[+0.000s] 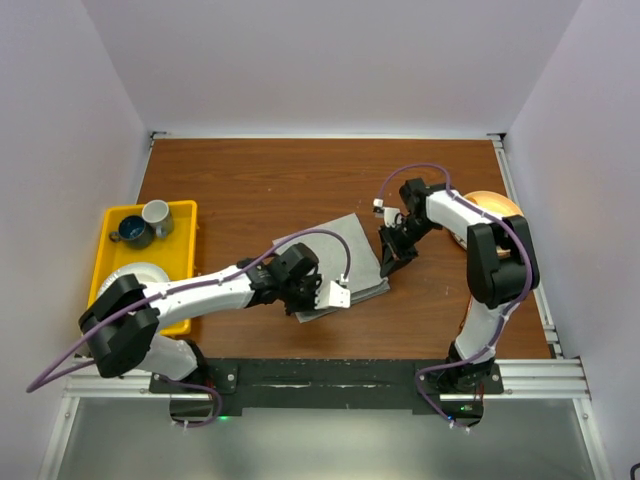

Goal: Fold the napkin into a case and place the utensils inside
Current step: Smooth out the square-folded napkin at the center of the board.

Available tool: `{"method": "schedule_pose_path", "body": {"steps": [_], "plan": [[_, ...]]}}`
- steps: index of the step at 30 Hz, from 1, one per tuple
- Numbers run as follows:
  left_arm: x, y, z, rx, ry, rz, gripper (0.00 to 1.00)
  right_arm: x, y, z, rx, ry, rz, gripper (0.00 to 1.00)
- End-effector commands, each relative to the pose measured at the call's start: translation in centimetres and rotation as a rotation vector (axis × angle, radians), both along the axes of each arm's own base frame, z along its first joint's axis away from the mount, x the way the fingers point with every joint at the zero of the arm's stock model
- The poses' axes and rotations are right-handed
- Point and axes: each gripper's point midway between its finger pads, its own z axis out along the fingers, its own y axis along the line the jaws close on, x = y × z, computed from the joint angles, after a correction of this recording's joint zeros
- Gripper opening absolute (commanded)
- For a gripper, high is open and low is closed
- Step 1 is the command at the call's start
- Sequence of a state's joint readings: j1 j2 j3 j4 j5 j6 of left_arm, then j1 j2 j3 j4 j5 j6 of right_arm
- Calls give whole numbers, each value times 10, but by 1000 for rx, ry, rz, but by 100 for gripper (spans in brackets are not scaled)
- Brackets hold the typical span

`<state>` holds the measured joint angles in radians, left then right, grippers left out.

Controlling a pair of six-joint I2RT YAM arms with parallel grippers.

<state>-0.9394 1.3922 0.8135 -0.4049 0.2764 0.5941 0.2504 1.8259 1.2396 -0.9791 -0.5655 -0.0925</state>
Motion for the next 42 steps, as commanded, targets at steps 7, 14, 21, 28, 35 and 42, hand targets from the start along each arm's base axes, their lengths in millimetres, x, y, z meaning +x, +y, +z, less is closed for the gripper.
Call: {"method": "schedule_pose_path", "body": {"steps": [7, 14, 21, 28, 35, 42], "plan": [[-3, -3, -29, 4, 37, 39, 4, 18, -1, -23, -35, -41, 4, 0], [-7, -5, -30, 0, 64, 30, 19, 14, -5, -26, -54, -46, 12, 5], [-5, -3, 39, -190, 180, 44, 53, 19, -2, 30, -8, -131, 55, 45], [40, 5, 77, -373, 255, 264, 50, 53, 20, 72, 98, -290, 43, 36], [63, -8, 65, -491, 490, 423, 39, 31, 39, 29, 152, -111, -15, 24], [83, -1, 8, -447, 658, 628, 31, -7, 18, -20, 63, 12, -27, 24]]}}
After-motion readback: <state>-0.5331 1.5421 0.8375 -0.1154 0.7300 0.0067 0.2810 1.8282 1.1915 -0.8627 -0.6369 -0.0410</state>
